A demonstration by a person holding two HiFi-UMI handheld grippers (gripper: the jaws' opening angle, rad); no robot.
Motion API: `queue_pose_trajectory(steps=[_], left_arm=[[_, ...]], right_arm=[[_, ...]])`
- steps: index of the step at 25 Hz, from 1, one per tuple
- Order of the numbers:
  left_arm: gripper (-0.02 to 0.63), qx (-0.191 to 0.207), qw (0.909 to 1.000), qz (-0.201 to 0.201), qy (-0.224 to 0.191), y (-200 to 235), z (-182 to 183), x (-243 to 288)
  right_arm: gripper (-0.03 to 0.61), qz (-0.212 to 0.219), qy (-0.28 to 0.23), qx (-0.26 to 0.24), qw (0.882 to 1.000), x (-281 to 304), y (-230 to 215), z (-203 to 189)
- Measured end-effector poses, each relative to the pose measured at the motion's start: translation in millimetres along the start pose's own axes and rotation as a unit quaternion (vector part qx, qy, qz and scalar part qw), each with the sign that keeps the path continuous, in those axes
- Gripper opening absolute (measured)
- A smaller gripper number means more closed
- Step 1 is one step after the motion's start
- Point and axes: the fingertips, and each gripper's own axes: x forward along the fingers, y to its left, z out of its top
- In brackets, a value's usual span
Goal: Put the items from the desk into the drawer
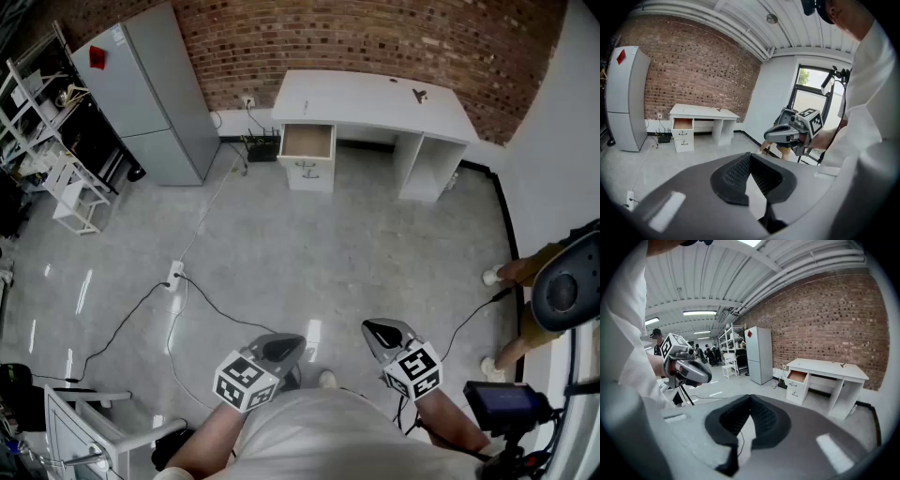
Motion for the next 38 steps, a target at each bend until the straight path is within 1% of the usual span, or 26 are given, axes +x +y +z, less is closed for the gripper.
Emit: queue_pose_trajectory(steps=[3,5,8,12,15,17,21,24,27,31,34,38], left_arm=[[0.008,0.008,0.9999,-0.012,0.006,-0.5,5.7,10.7],[0.008,0.013,0.9997,-0.018,0.005,5.9,16.5,24.9],[0.008,0.015,0.9995,-0.029,0.001,27.6,33.9,51.9],[0.008,0.016,0.9987,-0.048,-0.003,68.8,46.5,80.2],[0.008,0.017,0.9981,-0.060,-0.001,109.3,63.7,102.9],[0.008,0.021,0.9975,-0.067,-0.001,137.7,83.7,116.8],[0.008,0.030,0.9963,-0.079,-0.014,192.1,127.9,137.2],[0.009,0.034,0.9961,-0.081,-0.011,235.7,143.3,148.5],[0.020,0.029,0.9962,-0.082,-0.003,275.3,154.7,155.9],[0.048,0.015,0.9972,-0.074,-0.001,310.1,167.1,174.2],[0.058,0.001,0.9977,-0.068,0.005,334.8,176.9,202.5],[0.060,-0.006,0.9984,-0.056,0.010,366.9,200.7,248.6]], right_arm=[[0.002,-0.013,-0.007,0.018,1.000,-4.7,-13.6,-1.9],[0.002,-0.019,-0.008,0.029,0.999,-2.6,-29.9,-1.5],[0.002,-0.024,0.001,0.042,0.999,15.0,-59.0,-2.5],[0.002,-0.041,0.010,0.047,0.998,48.2,-90.3,4.3],[0.003,-0.057,0.007,0.052,0.997,76.9,-119.4,25.9],[0.010,-0.063,0.003,0.052,0.997,97.3,-137.3,48.4],[0.021,-0.065,0.006,0.031,0.997,143.2,-173.3,95.0],[0.035,-0.068,0.000,0.029,0.997,179.3,-196.7,123.8],[0.040,-0.075,-0.007,0.027,0.997,209.2,-210.9,148.4],[0.044,-0.080,-0.003,0.025,0.996,234.7,-240.5,164.6],[0.048,-0.080,-0.001,0.022,0.997,249.9,-282.2,173.3],[0.048,-0.063,-0.004,0.021,0.998,272.6,-340.2,181.9]])
